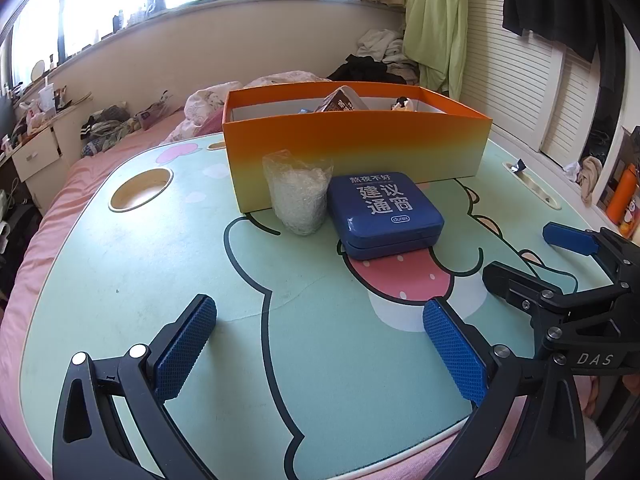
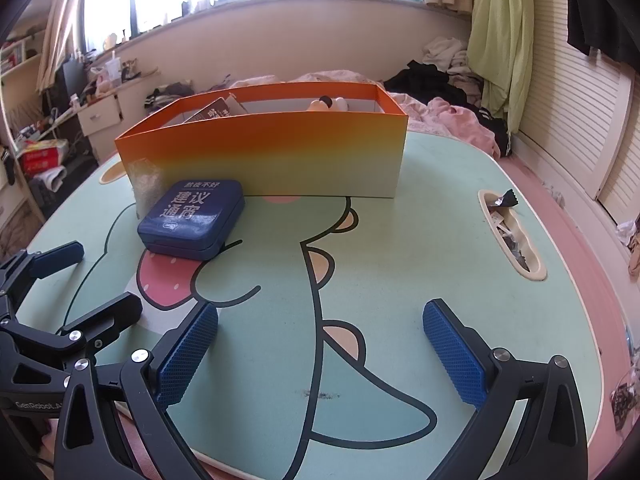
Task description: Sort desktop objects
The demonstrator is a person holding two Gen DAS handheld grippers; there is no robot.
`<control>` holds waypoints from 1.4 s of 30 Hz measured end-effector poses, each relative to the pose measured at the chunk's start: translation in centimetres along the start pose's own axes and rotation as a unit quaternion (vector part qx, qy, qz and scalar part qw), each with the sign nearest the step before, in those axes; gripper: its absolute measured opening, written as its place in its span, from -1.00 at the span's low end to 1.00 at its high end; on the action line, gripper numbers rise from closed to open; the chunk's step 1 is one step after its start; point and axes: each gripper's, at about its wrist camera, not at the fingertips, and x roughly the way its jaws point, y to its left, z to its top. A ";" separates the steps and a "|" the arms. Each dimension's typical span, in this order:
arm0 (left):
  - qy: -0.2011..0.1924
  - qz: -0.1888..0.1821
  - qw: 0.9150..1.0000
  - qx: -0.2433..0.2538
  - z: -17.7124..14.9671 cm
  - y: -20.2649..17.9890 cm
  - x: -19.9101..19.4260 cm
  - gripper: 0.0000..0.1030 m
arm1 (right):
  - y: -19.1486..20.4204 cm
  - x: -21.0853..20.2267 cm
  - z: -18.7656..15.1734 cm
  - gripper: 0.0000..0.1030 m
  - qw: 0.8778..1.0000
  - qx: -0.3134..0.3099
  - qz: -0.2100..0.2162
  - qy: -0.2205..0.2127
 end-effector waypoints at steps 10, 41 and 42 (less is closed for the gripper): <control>0.004 -0.003 1.000 0.002 0.2 0.1 0.0 0.99 | 0.7 -0.1 -0.1 0.99 1.000 -0.002 0.002 0.004; 0.002 0.014 1.000 -0.017 -0.2 1.6 -0.7 0.99 | 8.1 3.0 6.7 0.66 0.994 -0.050 0.076 0.063; 0.002 0.016 1.000 -0.018 -0.3 1.7 -0.7 0.99 | 8.2 3.8 6.5 0.49 0.993 -0.054 0.073 0.079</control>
